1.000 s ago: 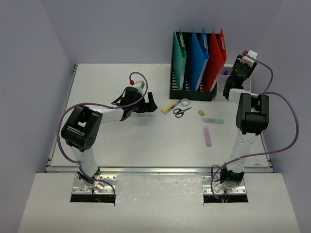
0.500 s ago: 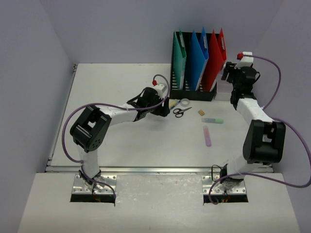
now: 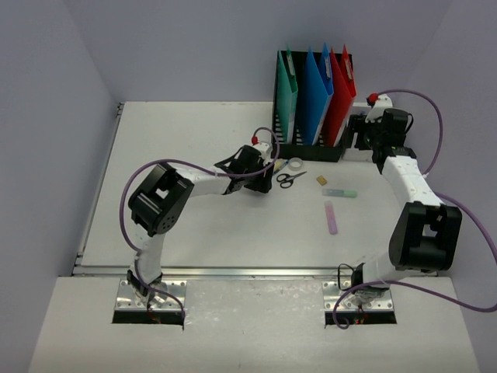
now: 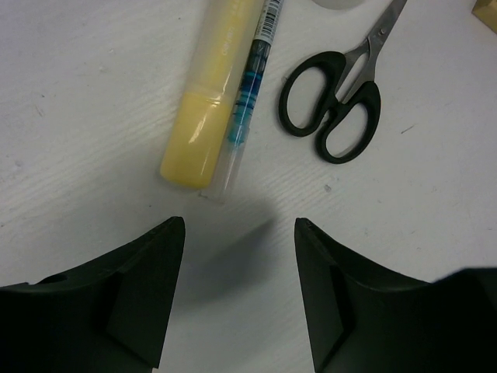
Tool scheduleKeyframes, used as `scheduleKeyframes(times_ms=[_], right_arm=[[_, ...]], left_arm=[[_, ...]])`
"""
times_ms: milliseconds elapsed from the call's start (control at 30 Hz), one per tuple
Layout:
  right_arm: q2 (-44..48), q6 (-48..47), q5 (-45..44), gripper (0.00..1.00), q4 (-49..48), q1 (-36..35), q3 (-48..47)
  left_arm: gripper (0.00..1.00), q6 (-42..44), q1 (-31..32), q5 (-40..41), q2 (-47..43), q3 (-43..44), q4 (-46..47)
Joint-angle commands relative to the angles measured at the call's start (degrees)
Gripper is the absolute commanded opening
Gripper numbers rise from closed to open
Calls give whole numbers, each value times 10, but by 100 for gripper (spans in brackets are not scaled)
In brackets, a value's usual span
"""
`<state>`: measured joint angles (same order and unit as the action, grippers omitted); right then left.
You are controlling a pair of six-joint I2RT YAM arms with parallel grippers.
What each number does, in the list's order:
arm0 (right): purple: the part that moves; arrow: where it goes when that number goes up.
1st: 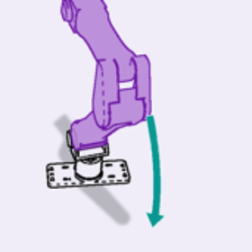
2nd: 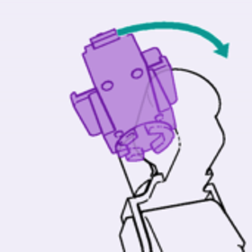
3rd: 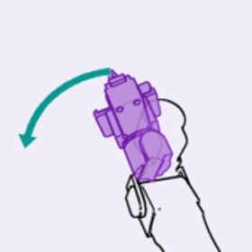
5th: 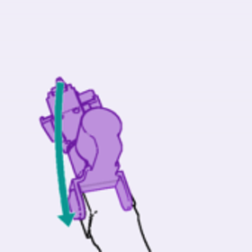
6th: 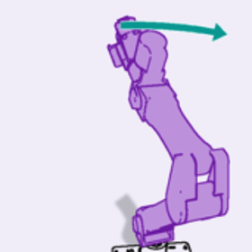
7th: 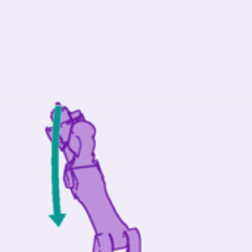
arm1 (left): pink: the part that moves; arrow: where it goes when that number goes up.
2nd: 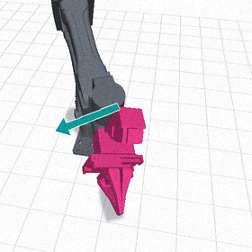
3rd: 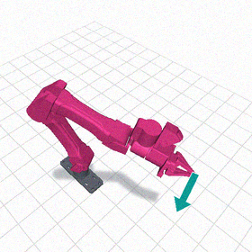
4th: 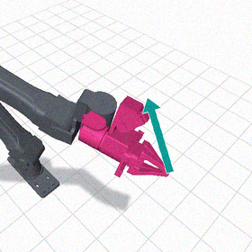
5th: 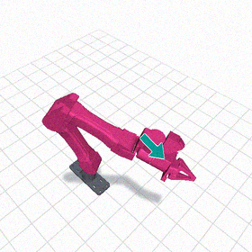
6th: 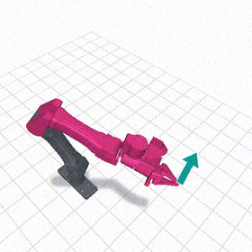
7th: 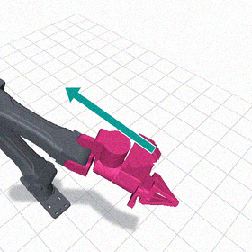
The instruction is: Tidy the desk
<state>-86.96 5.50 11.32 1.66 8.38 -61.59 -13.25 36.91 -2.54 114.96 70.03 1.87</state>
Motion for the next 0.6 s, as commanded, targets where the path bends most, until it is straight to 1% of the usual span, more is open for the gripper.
scheduleKeyframes(times_ms=[0, 267, 400, 567], right_arm=[[14, 16, 17, 72, 16, -2, -27], [18, 20, 25, 72, 22, -2, -29], [19, 21, 26, 71, 22, -2, -29], [17, 26, 29, 71, 21, -2, -30]], left_arm=[[56, -10, 7, 7, 24, 34, 19], [49, 0, 15, 20, 63, 60, 41], [44, -5, 23, 13, 65, 64, 36], [42, -3, 45, 21, 58, 56, 35]])
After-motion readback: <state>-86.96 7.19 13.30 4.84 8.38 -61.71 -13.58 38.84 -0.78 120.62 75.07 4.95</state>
